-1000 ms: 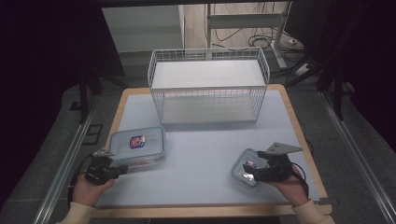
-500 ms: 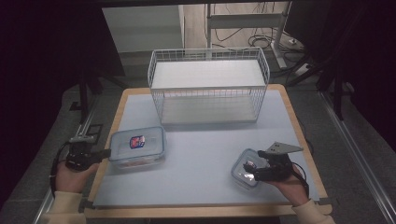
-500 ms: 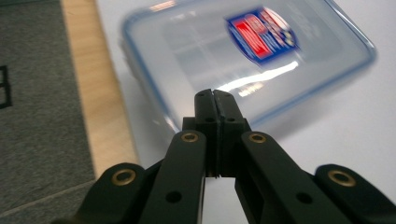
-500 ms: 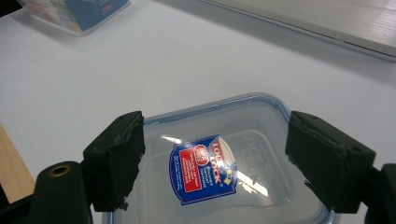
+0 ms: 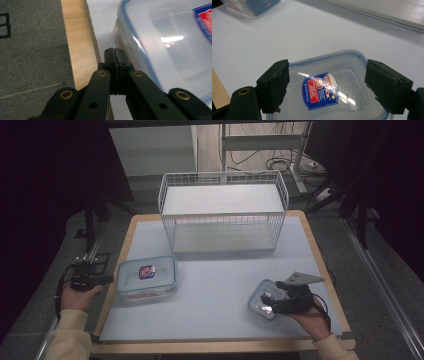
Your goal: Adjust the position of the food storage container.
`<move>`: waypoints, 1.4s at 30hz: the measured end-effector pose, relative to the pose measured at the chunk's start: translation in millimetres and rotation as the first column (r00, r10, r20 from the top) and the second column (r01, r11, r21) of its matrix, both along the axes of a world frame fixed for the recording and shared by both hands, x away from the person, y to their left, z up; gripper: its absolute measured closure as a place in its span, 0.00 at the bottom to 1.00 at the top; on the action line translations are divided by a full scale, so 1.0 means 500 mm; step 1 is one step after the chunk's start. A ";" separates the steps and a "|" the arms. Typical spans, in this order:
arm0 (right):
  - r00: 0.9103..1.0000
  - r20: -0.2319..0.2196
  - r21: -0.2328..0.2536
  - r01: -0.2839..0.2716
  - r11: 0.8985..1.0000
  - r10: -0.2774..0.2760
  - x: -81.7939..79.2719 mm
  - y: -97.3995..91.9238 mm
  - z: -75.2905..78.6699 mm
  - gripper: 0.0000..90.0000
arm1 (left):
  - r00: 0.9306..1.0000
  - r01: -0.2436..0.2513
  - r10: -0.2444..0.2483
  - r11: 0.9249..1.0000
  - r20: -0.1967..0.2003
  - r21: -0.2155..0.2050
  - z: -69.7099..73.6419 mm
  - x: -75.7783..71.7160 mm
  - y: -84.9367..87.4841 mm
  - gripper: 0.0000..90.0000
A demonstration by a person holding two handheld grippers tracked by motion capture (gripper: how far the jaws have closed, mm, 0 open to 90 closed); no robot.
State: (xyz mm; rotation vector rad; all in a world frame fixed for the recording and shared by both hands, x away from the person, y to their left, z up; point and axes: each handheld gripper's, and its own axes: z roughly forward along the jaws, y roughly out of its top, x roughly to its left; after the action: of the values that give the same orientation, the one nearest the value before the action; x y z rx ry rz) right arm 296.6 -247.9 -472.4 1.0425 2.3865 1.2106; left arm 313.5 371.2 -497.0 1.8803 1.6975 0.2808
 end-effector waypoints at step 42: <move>1.000 -0.014 -0.013 0.009 1.000 -0.010 0.004 -0.005 -0.002 0.22 | 0.981 0.191 -0.191 0.981 0.020 -0.042 -0.007 0.099 -0.197 1.00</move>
State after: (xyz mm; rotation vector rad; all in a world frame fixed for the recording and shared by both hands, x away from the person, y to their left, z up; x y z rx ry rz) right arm 298.8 -250.4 -473.6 1.0607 2.3939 1.1870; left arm 363.2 272.6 -500.3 1.9856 1.4869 0.1802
